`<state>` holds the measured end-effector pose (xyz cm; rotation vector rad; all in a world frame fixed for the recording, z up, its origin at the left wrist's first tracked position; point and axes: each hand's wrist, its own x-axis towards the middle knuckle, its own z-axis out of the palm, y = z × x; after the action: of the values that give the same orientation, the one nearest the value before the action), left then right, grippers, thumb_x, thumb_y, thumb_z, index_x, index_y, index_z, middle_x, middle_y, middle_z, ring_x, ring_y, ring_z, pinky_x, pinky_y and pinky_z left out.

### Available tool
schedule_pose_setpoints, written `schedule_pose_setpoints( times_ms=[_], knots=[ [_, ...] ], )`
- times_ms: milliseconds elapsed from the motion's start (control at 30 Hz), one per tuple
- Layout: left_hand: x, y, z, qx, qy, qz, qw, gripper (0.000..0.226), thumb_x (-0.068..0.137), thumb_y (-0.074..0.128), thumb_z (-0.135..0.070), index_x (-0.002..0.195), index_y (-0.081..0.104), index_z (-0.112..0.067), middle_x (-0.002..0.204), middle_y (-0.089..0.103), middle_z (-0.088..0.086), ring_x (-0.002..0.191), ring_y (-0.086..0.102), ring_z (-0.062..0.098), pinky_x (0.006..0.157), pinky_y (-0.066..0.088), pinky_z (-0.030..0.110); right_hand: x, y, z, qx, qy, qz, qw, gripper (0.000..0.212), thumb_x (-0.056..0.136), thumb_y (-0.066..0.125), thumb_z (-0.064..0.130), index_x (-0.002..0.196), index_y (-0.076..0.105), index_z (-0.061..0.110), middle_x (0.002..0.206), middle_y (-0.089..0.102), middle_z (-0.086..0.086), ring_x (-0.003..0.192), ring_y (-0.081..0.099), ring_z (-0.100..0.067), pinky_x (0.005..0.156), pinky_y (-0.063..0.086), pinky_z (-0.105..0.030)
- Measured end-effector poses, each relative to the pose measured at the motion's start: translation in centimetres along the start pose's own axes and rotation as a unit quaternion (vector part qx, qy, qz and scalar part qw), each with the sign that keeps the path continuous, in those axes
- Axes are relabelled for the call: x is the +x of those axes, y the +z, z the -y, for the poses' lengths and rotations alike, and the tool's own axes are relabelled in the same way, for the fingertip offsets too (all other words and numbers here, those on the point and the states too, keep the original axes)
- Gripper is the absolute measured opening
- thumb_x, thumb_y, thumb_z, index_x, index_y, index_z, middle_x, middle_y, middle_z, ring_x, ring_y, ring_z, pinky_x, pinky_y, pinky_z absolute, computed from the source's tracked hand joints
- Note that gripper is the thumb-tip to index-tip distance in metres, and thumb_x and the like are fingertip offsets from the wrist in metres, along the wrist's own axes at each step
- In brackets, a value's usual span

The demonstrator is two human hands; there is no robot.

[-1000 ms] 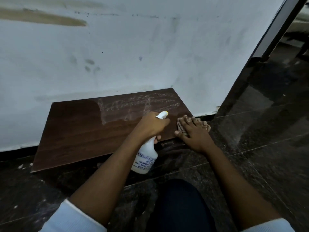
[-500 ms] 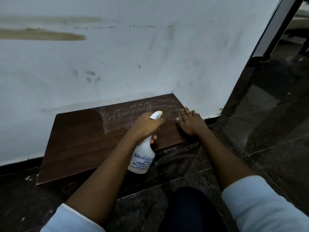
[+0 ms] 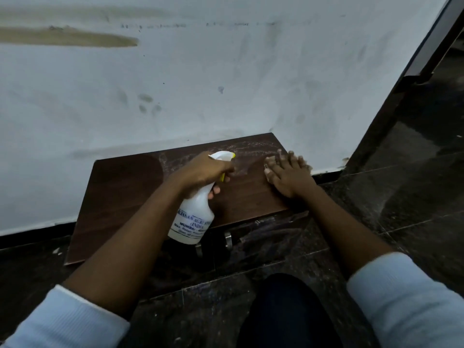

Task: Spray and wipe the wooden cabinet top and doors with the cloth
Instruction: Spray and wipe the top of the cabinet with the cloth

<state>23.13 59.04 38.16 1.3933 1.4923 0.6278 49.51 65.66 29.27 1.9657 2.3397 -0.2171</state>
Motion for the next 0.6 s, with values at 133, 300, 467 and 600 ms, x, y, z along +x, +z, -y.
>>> schedule_pose_setpoints(
  times_ms=[133,300,467,600],
  knots=[
    [1.2,-1.8,-0.1,0.049,-0.021,0.042,0.998,0.032,0.101,0.062,-0.021,0.134,0.064,-0.019,0.107,0.08,0.022,0.048,0.055,0.018,0.044,0.044,0.024,3.9,0.0,4.4,0.018,0.039,-0.028,0.999,0.073,0.103,0.009,0.063,0.164,0.004,0.022,0.171,-0.001,-0.016,0.157,-0.003,-0.038,0.123,-0.009,-0.06],
    [1.8,-3.6,-0.1,0.098,-0.026,0.06,0.993,0.011,0.105,0.057,-0.021,0.106,0.066,-0.015,0.096,0.076,0.014,0.046,0.053,0.017,0.042,0.043,0.023,0.4,1.3,9.1,0.011,-0.112,-0.026,0.993,0.076,0.104,0.012,0.061,0.164,0.007,0.016,0.172,0.003,-0.01,0.158,0.0,-0.028,0.126,-0.006,-0.049],
    [1.9,-5.7,1.3,0.122,-0.042,0.056,0.99,0.028,0.1,0.061,-0.026,0.12,0.071,-0.008,0.102,0.082,0.015,0.051,0.053,0.017,0.049,0.043,0.025,-0.1,0.7,2.8,-0.017,-0.055,-0.005,0.998,0.076,0.102,0.007,0.065,0.164,-0.001,0.022,0.171,-0.007,-0.008,0.158,-0.004,-0.029,0.126,-0.004,-0.053],
    [1.4,-7.0,2.0,0.113,-0.027,0.029,0.993,0.027,0.101,0.061,-0.022,0.126,0.065,-0.014,0.104,0.08,0.021,0.05,0.052,0.02,0.048,0.044,0.026,3.3,-0.4,4.4,-0.005,0.019,0.005,1.0,0.08,0.102,0.009,0.066,0.164,-0.001,0.017,0.171,-0.009,-0.014,0.157,-0.008,-0.034,0.124,-0.008,-0.056]
  ],
)
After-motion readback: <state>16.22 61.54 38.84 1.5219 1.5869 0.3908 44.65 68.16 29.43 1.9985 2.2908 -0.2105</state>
